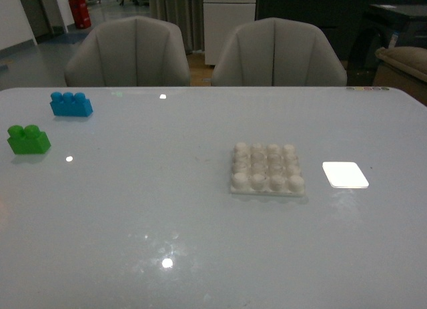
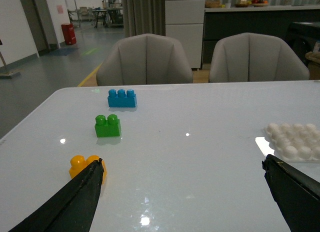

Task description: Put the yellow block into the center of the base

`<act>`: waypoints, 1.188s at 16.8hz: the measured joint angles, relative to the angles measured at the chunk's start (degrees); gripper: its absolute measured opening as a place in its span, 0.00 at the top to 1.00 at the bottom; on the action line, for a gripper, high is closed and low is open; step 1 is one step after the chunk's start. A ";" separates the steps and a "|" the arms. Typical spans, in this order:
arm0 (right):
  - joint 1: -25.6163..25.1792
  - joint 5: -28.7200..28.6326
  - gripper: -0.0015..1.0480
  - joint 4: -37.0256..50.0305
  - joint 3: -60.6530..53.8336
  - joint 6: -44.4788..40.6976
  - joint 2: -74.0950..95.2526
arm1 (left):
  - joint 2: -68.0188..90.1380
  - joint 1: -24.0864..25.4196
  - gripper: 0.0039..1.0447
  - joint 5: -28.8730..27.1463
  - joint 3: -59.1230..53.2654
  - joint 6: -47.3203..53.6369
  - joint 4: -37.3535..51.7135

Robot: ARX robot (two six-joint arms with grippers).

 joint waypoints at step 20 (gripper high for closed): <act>3.23 8.50 0.06 -3.54 1.62 2.80 3.76 | 0.00 0.00 0.06 -0.02 0.00 0.00 -0.02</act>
